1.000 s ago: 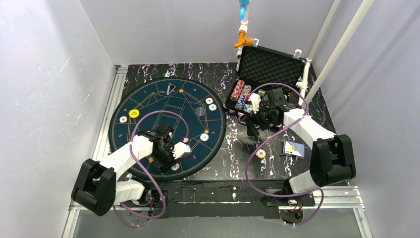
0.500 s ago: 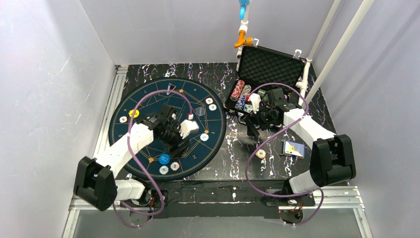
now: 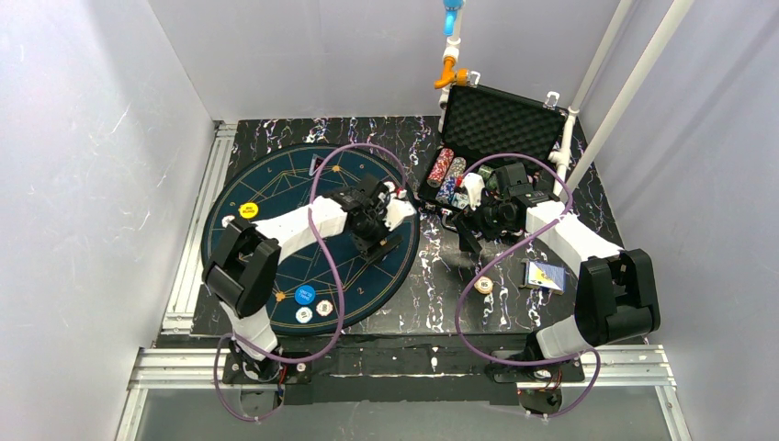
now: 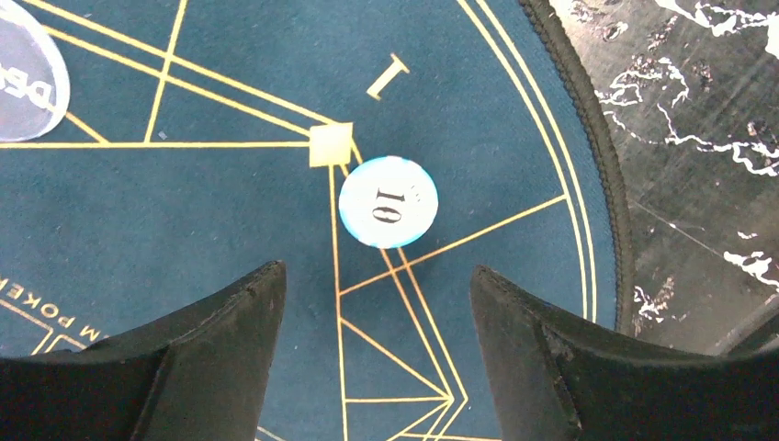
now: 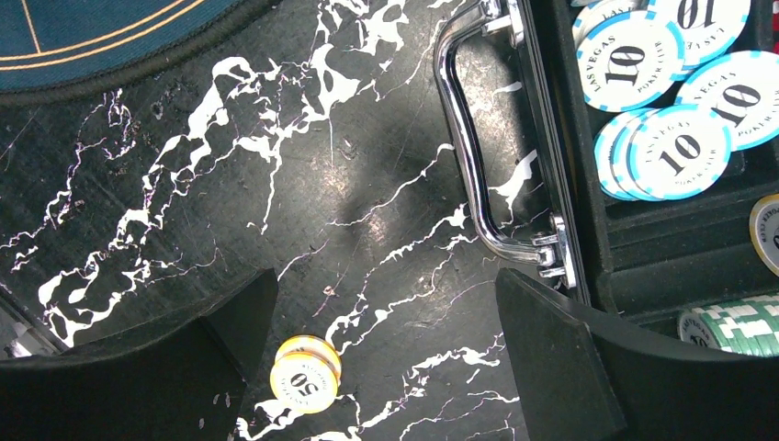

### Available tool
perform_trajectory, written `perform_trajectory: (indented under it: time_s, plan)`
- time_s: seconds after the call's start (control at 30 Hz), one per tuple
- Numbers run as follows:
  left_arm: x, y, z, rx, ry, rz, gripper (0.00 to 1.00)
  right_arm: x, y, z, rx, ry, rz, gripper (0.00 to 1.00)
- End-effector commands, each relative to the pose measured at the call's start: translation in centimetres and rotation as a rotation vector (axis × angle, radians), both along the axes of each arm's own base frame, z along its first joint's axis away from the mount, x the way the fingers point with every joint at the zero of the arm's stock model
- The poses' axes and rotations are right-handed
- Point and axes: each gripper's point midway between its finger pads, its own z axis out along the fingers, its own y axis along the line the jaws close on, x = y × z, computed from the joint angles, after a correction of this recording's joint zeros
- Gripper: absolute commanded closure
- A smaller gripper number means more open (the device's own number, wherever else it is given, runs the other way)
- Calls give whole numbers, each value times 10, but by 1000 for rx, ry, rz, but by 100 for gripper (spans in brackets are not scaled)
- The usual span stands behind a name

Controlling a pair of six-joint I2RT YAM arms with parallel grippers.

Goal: Distribute texas hold em gaming equipment

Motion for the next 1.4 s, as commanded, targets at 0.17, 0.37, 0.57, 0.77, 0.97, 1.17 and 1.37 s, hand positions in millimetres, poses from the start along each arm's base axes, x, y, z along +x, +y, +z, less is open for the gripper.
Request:
perform_trajectory:
  time_s: [0.17,0.37,0.57,0.77,0.97,1.17,1.37]
  plan:
    - [9,-18,-11,55,-44,0,29,13,-2,15,2,-55,-22,2]
    - [7,-24,-28,99,-50,-22,30,12,-1,15,5,-53,-20,2]
    - [-4,-20,-48,131,3,-26,50,11,-1,16,3,-58,-18,2]
    - [-14,-15,-51,139,73,-25,64,11,-2,16,3,-59,-18,2]
    - [-5,0,-28,80,96,40,70,11,-2,16,2,-58,-16,2]
    - [10,40,4,4,116,173,70,10,-1,16,8,-54,-11,2]
    - [23,113,22,-28,133,374,71,9,1,17,14,-52,-3,2]
